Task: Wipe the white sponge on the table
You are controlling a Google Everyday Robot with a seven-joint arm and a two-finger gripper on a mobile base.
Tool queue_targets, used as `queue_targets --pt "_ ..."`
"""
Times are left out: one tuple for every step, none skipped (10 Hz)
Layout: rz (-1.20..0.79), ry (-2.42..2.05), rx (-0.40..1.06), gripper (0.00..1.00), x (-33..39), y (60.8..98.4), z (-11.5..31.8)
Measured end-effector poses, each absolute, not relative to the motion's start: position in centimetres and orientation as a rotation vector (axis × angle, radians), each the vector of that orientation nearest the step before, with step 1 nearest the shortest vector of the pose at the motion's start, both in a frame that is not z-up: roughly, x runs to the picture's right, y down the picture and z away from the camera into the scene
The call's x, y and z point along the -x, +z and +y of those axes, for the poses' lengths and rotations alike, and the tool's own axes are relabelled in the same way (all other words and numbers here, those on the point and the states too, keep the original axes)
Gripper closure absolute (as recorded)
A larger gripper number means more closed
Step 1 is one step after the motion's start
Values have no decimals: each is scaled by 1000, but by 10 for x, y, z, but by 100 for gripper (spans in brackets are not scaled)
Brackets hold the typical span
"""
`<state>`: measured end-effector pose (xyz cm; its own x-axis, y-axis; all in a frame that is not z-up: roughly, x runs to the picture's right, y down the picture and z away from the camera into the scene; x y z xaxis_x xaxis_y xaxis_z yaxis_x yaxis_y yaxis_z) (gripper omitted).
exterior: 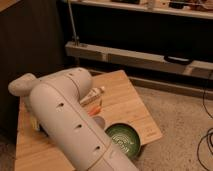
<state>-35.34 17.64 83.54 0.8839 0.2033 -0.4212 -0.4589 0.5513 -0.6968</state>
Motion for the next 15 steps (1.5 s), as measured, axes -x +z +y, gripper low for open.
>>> queue_targets --pt "312 423 906 81 339 834 173" --pt "318 451 904 81 315 831 171" --pt "322 472 906 81 292 829 173" --pt "318 490 908 81 275 826 175" --pt "311 510 915 81 251 822 182" --pt "310 516 917 81 239 820 186" --pt "294 510 923 81 233 814 195" --pt "280 489 929 81 235 805 206" --pt "266 460 934 81 245 796 219" --pt "257 433 938 81 257 789 230" --pt "248 394 942 81 272 779 244" --pt "237 348 945 81 288 770 258" --pt "228 306 947 81 302 765 269" --pt "218 271 948 81 312 762 276" --pt "207 245 945 81 323 758 280"
